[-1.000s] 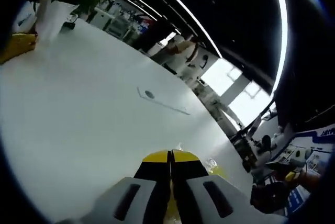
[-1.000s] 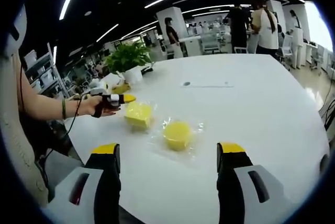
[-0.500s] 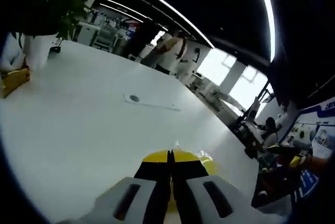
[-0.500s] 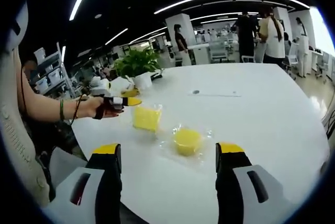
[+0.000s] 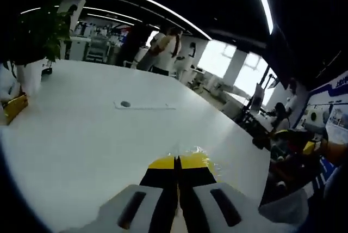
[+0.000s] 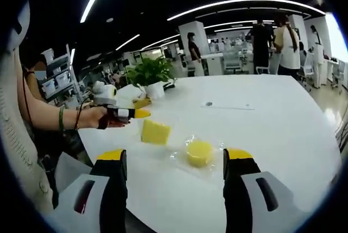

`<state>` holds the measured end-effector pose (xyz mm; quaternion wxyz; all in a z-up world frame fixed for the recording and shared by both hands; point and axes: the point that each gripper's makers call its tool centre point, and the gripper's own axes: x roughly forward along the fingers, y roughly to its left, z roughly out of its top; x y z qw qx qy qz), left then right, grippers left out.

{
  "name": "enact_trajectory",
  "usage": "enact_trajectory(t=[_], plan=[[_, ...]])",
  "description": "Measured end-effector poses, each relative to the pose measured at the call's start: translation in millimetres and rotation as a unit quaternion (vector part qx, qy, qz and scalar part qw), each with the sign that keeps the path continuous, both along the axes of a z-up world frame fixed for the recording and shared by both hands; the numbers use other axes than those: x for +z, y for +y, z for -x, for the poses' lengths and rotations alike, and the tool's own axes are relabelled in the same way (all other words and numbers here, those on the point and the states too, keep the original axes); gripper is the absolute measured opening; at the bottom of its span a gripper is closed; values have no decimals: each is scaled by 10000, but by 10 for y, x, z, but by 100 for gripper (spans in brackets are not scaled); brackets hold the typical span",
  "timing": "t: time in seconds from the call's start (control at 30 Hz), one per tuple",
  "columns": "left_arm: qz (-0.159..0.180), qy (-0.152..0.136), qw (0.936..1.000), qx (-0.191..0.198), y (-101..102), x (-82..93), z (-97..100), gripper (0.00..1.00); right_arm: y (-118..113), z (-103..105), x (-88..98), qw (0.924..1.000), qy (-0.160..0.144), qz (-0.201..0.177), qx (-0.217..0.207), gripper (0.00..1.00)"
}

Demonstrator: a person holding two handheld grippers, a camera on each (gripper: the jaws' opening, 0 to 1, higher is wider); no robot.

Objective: Compare the silicone blocks by pressing each to a similar depth, holding the contact briefly, and releasing to observe deformation and rebound differences across the visible hardness samples.

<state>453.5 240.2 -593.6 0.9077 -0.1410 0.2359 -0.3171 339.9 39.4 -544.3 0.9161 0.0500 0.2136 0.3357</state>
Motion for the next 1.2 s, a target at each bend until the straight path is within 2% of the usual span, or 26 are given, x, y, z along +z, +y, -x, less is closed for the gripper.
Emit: enact_trajectory(t=[0.13, 0.2, 0.43, 0.73, 0.83, 1.0, 1.13, 1.2], plan=[[-134, -97, 9998, -95, -29, 95, 77, 0, 23, 27, 59, 9999, -93, 2, 117, 67], [-92, -121, 9998, -144, -36, 164, 110, 0, 24, 20, 96, 9998, -144, 15, 167, 67], [-154, -416, 9984, -356, -68, 501, 221, 0, 28, -45, 234, 9987, -329, 73, 376, 68], [-231, -835, 9924, -868, -157, 980, 352, 0, 121, -192, 386, 9921, -422, 311, 1139, 70], [-267, -966, 9893, -1064, -206, 1122, 383, 0, 196, -256, 459, 9873, -451, 400, 1473, 72], [-134, -1049, 9873, -1188, -259, 1358, 370, 0, 388, -420, 603, 9735, -554, 625, 2130, 74], [-195, -1109, 9848, -1326, -289, 1450, 370, 0, 544, -574, 674, 9606, -627, 890, 2557, 75], [-215, -1165, 9827, -1424, -311, 1517, 383, 0, 611, -633, 698, 9573, -597, 901, 2681, 76]])
